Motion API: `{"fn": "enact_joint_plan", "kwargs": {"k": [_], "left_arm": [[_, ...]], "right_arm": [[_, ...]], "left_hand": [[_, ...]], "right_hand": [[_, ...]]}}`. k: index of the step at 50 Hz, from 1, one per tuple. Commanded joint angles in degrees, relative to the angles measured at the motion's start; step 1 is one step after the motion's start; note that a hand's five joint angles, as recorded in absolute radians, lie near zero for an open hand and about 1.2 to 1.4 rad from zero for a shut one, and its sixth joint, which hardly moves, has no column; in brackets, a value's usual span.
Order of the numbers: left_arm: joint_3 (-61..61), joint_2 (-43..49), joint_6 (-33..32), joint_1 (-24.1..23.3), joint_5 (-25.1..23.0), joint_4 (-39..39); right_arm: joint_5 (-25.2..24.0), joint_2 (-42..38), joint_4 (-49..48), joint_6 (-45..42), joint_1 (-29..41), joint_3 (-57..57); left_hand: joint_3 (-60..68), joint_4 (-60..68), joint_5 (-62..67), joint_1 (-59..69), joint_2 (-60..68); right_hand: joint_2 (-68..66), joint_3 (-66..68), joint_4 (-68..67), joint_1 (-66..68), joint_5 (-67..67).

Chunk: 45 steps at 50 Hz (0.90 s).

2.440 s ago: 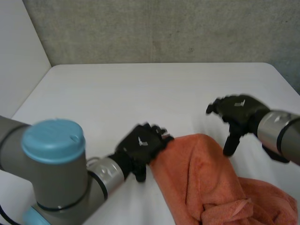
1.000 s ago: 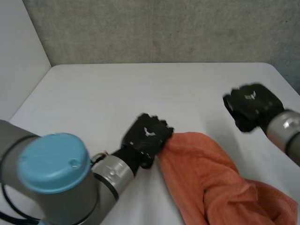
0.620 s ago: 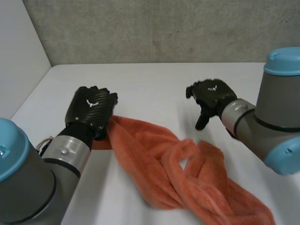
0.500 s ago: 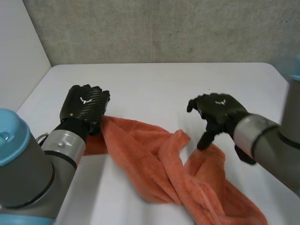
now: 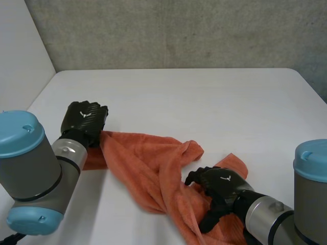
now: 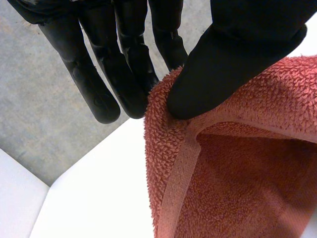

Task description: Fold the laundry

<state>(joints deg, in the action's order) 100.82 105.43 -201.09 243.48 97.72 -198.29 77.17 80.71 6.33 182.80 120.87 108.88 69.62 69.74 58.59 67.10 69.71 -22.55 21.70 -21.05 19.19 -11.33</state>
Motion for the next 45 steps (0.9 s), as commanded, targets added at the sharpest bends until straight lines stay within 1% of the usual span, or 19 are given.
{"fn": "enact_joint_plan", "kwargs": {"k": [1, 4, 5, 6, 7, 9, 15, 18, 22, 23, 25, 29, 31, 34, 36, 37, 39, 42, 45], "left_arm": [[0.6, -0.3, 0.0, -0.4, 0.0, 0.0], [0.8, -0.6, 0.0, -0.6, 0.0, 0.1], [0.8, -0.6, 0.0, -0.6, 0.0, 0.1], [0.9, -0.8, 0.0, -0.6, 0.0, 0.4], [1.2, -1.4, 0.0, -0.7, 0.0, 0.5], [1.6, -2.3, 0.0, -0.8, 0.0, 0.6], [3.3, -9.3, 0.3, -1.5, 0.1, 1.5], [3.9, -13.1, 0.3, -2.5, 0.2, 2.7], [4.8, -23.0, 0.6, -3.9, 0.2, 7.1], [4.8, -23.0, 0.6, -3.9, 0.2, 7.1], [5.1, -28.5, 1.6, -4.6, 0.2, 10.3], [4.6, -32.5, 5.0, -6.0, -0.4, 13.9], [3.8, -34.8, 10.1, -7.1, -1.6, 16.8], [3.2, -35.4, 12.7, -7.1, -1.8, 17.6], [2.2, -35.5, 16.4, -7.1, -2.3, 17.9], [2.2, -35.5, 16.4, -7.1, -2.3, 17.9], [1.8, -34.6, 18.3, -6.8, -2.4, 17.6], [1.7, -34.1, 18.5, -6.4, -2.4, 17.3], [1.8, -30.3, 18.6, -5.5, -2.4, 15.8]], "right_arm": [[-1.1, -1.1, -0.4, 5.4, 0.5, -0.8], [-1.1, -1.9, -0.6, 5.6, 1.0, -0.9], [-1.0, -2.8, -0.8, 5.7, 2.0, -1.3], [-0.6, -3.2, -1.1, 5.7, 3.0, -1.8], [-0.6, -3.2, -1.1, 5.7, 3.1, -1.8], [-0.6, -3.1, -2.1, 5.7, 3.3, -2.3], [-0.5, -1.3, -4.0, 4.7, 3.1, -3.2], [-0.5, 3.2, -3.1, 3.3, 2.6, -5.1], [-1.3, 10.0, -1.1, 1.2, -6.8, -10.4], [-1.3, 10.0, -1.1, 1.2, -6.8, -10.4], [-4.0, 11.9, 2.6, 0.0, -12.5, -15.3], [-7.5, 10.7, 4.0, 0.0, -15.1, -20.8], [-9.1, 3.1, 3.8, 0.8, -15.6, -26.7], [-9.1, -2.0, 4.0, 1.1, -15.5, -30.3], [-8.7, -11.3, 4.5, 1.0, -14.7, -37.9], [-8.7, -11.4, 4.5, 1.0, -14.7, -38.0], [-6.3, -20.2, 4.9, 0.5, -14.7, -45.4], [-3.6, -28.9, 6.1, 0.5, -14.6, -51.6], [-2.8, -32.3, 7.3, 0.4, -14.3, -54.2]], "left_hand": [[10.4, 10.3, 11.4, 12.9, 10.3], [10.4, 10.3, 11.4, 12.9, 10.3], [10.4, 10.3, 11.4, 12.9, 10.3], [10.4, 10.3, 11.4, 12.9, 10.3], [10.4, 10.3, 11.4, 12.9, 10.3], [10.4, 10.3, 11.4, 12.9, 10.3], [10.4, 10.3, 11.4, 12.9, 10.3], [10.4, 10.3, 11.4, 12.9, 10.3], [10.4, 10.3, 11.4, 12.9, 10.3], [10.4, 10.3, 11.4, 12.9, 10.3], [10.4, 10.3, 11.4, 12.9, 10.3], [10.4, 10.3, 11.4, 12.9, 10.3], [10.4, 10.3, 11.4, 12.9, 10.3], [10.4, 10.3, 11.4, 12.9, 10.3], [10.4, 10.3, 11.4, 12.9, 10.3], [10.4, 10.3, 11.4, 12.9, 10.3], [10.4, 10.3, 11.4, 12.9, 10.3], [10.4, 10.3, 11.4, 12.9, 10.3], [10.4, 10.3, 11.4, 12.9, 10.3]], "right_hand": [[0.0, 0.8, -1.5, 3.3, -1.2], [-1.0, 1.8, -2.5, 4.4, -2.2], [-5.5, 6.3, -7.0, 8.9, -6.7], [-17.0, 17.9, -18.5, 20.4, -18.2], [-17.1, 18.0, -18.6, 20.5, -18.4], [-57.2, 58.1, -58.7, 60.6, -58.5], [-57.4, 58.3, -58.9, 60.8, -58.7], [-57.4, 58.3, -58.9, 60.8, -58.7], [-57.4, 58.3, -58.9, 60.8, -58.7], [-57.4, 58.3, -58.9, 60.8, -58.7], [-57.4, 58.3, -58.9, 60.8, -58.7], [-57.4, 58.3, -58.9, 60.8, -58.7], [-57.4, 58.3, -58.9, 60.8, -58.7], [-57.4, 58.3, -58.9, 60.8, -58.7], [-57.4, 58.3, -58.9, 60.8, -58.7], [-57.4, 58.3, -58.9, 60.8, -58.7], [-57.4, 58.3, -58.9, 60.8, -58.7], [-57.4, 58.3, -58.9, 60.8, -58.7], [-57.4, 58.3, -58.9, 60.8, -58.7]]}}
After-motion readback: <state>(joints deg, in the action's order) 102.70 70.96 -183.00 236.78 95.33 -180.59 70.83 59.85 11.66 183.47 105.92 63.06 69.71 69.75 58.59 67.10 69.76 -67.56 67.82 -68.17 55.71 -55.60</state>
